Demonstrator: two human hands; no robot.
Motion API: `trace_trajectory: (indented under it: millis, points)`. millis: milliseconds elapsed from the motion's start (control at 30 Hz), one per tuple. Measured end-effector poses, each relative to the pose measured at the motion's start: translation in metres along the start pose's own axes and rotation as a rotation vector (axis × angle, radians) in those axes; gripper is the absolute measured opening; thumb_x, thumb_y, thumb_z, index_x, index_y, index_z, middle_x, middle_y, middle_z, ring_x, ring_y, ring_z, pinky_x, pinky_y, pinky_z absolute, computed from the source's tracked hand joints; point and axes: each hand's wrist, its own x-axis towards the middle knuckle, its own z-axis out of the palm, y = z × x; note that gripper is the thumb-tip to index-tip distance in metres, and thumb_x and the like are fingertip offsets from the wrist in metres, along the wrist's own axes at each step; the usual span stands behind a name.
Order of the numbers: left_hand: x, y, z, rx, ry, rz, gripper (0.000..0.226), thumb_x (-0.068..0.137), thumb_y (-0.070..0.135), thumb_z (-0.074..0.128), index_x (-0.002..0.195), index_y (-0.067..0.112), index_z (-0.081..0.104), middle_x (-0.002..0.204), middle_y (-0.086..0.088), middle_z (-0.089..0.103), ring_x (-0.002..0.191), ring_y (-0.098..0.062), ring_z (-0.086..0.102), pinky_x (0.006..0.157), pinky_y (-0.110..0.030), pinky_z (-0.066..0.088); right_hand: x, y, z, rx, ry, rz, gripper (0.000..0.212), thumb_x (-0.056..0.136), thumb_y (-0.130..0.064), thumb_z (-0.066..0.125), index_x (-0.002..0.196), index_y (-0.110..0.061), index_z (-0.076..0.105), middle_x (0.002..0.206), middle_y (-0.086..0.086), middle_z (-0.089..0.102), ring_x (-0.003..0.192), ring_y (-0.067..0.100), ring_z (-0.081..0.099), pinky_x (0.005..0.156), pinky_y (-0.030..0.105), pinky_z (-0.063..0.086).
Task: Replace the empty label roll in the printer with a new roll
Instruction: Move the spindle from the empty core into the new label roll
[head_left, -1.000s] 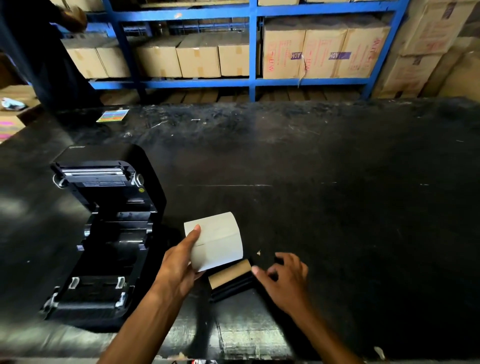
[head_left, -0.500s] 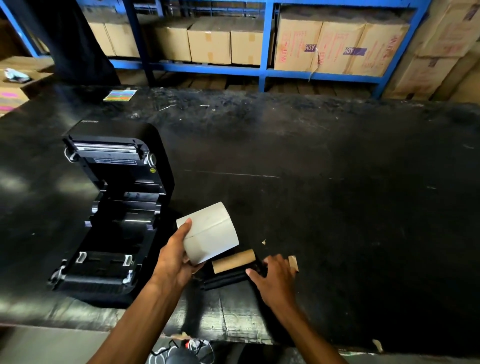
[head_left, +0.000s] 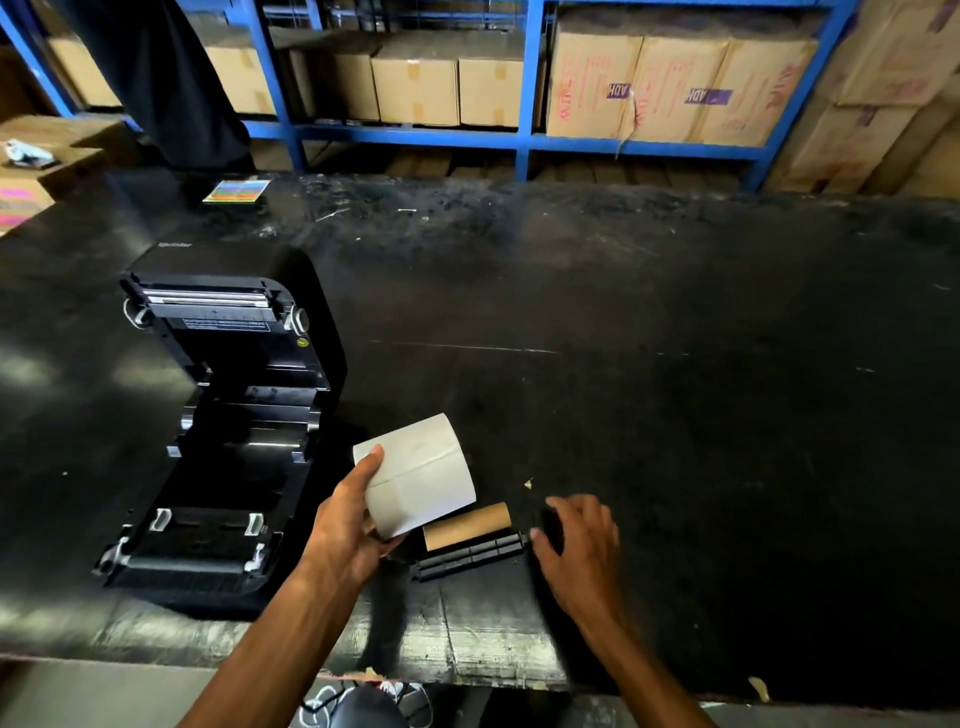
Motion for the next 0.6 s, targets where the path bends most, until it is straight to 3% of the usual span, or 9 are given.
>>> trace_trajectory:
  millis: [100,167,267,333,400,467,600]
  points:
    - [-0.002,-0.002,0.0,-0.009,-0.007,0.004,0.035,0.084,0.037,0.062,0.112,0.017,0.057,0.09,-0.007,0.064,0.08,-0.024,0.061,0.068,-0.04,0.05,-0.006,-0.001,0.011,-0.087,-0.049,-0.186,0.053,0.073,-0.061,0.051,0.108,-0.024,0.066,0.14,0.006,0.047,0.129,0.018,0.024,0.104,0.036,0.015]
    - [-0.004,-0.001,-0.001,-0.022,-0.024,-0.003,0.034,0.083,0.037,0.062,0.11,0.018,0.057,0.091,-0.007,0.064,0.082,-0.025,0.062,0.07,-0.041,0.05,-0.009,0.002,0.017,-0.07,-0.115,-0.194,0.054,0.07,-0.064,0.047,0.101,-0.025,0.067,0.144,0.004,0.045,0.136,0.022,0.025,0.104,0.033,0.008]
    - [-0.005,0.001,-0.005,-0.048,-0.052,-0.03,0.036,0.081,0.041,0.062,0.11,0.021,0.058,0.096,-0.008,0.066,0.087,-0.029,0.063,0.068,-0.04,0.052,-0.011,0.002,0.014,0.115,-0.143,-0.187,0.038,0.066,-0.061,0.057,0.085,-0.028,0.065,0.123,-0.012,0.053,0.124,0.004,0.034,0.104,0.014,0.004]
    - [-0.006,0.003,-0.008,-0.072,-0.063,-0.034,0.036,0.081,0.043,0.062,0.11,0.023,0.059,0.099,-0.009,0.067,0.091,-0.032,0.064,0.068,-0.04,0.052,-0.015,-0.002,0.003,0.382,-0.141,-0.128,0.022,0.068,-0.047,0.071,0.078,-0.029,0.062,0.103,-0.012,0.063,0.101,-0.005,0.049,0.098,0.013,0.025]
    - [-0.006,0.006,-0.009,-0.089,-0.071,-0.026,0.038,0.08,0.044,0.062,0.112,0.024,0.059,0.1,-0.008,0.068,0.093,-0.032,0.064,0.071,-0.041,0.051,-0.013,-0.011,-0.015,0.626,-0.151,-0.012,0.018,0.073,-0.022,0.078,0.079,-0.027,0.062,0.087,-0.005,0.068,0.084,0.001,0.061,0.078,0.014,0.044]
    - [-0.007,0.009,-0.01,-0.1,-0.08,-0.019,0.038,0.08,0.045,0.061,0.113,0.025,0.058,0.1,-0.006,0.068,0.093,-0.032,0.064,0.072,-0.041,0.051,-0.004,-0.018,-0.036,0.762,-0.051,0.031,0.024,0.075,-0.007,0.075,0.082,-0.026,0.063,0.083,-0.002,0.069,0.075,0.004,0.065,0.07,0.015,0.051]
    - [-0.009,0.016,-0.008,-0.133,-0.111,-0.03,0.034,0.082,0.044,0.059,0.108,0.023,0.06,0.1,-0.005,0.068,0.094,-0.031,0.063,0.073,-0.039,0.049,0.024,-0.035,-0.076,0.952,0.253,0.078,0.017,0.081,-0.005,0.068,0.092,-0.017,0.062,0.082,0.004,0.068,0.073,0.012,0.064,0.062,0.018,0.054]
